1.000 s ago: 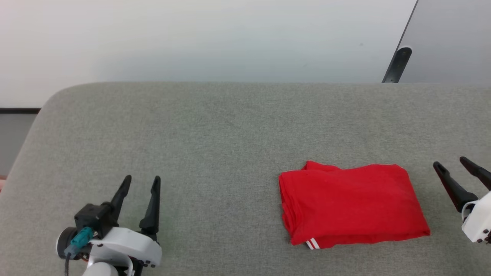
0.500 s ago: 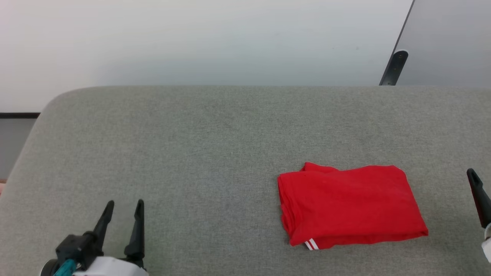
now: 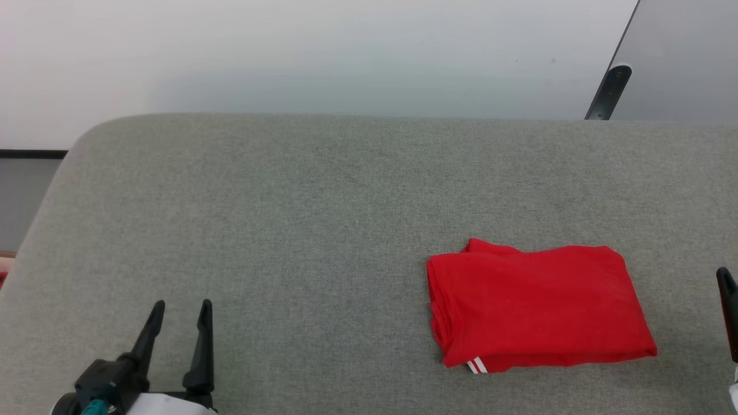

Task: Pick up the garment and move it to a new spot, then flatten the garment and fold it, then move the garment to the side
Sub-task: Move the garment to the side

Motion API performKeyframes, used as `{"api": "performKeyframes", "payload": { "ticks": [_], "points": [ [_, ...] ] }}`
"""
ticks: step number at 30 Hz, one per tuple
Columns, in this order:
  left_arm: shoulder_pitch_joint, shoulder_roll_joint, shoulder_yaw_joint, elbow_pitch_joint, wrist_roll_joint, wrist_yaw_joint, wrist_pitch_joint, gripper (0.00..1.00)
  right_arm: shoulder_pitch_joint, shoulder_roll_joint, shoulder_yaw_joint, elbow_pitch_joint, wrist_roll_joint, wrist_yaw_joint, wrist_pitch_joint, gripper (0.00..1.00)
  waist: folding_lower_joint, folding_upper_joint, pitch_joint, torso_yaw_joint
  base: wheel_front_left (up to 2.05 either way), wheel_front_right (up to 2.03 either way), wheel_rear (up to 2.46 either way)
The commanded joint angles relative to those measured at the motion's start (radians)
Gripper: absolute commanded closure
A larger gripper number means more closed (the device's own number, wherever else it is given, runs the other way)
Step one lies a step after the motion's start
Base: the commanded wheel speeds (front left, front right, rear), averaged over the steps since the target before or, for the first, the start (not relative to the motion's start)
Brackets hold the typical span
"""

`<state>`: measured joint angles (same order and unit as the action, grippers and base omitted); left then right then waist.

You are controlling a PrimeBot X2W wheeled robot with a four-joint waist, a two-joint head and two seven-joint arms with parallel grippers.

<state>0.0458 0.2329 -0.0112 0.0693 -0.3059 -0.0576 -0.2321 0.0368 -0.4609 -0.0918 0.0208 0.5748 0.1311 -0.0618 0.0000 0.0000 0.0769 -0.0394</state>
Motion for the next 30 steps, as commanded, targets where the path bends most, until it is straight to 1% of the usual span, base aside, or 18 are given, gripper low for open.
{"api": "performKeyframes", "payload": {
  "ticks": [1,14,30],
  "points": [
    [0.004,0.001,-0.004,-0.008,0.007,0.005,0.003,0.0,0.014,0.009,-0.006,-0.008,-0.012,-0.001,0.008,0.0,0.0,0.0,0.002,0.001,0.0,0.0,0.0],
    [-0.002,0.004,-0.025,-0.021,0.003,0.013,0.015,0.0,0.017,0.029,-0.015,-0.036,-0.015,-0.001,0.041,0.0,0.0,0.0,-0.003,0.01,0.0,0.0,0.0],
    [-0.002,0.005,-0.043,-0.031,-0.008,0.021,0.018,0.0,0.006,0.022,0.009,-0.026,0.002,-0.001,0.061,0.0,0.0,0.0,-0.002,0.02,0.0,0.0,0.0]
  ]
}}
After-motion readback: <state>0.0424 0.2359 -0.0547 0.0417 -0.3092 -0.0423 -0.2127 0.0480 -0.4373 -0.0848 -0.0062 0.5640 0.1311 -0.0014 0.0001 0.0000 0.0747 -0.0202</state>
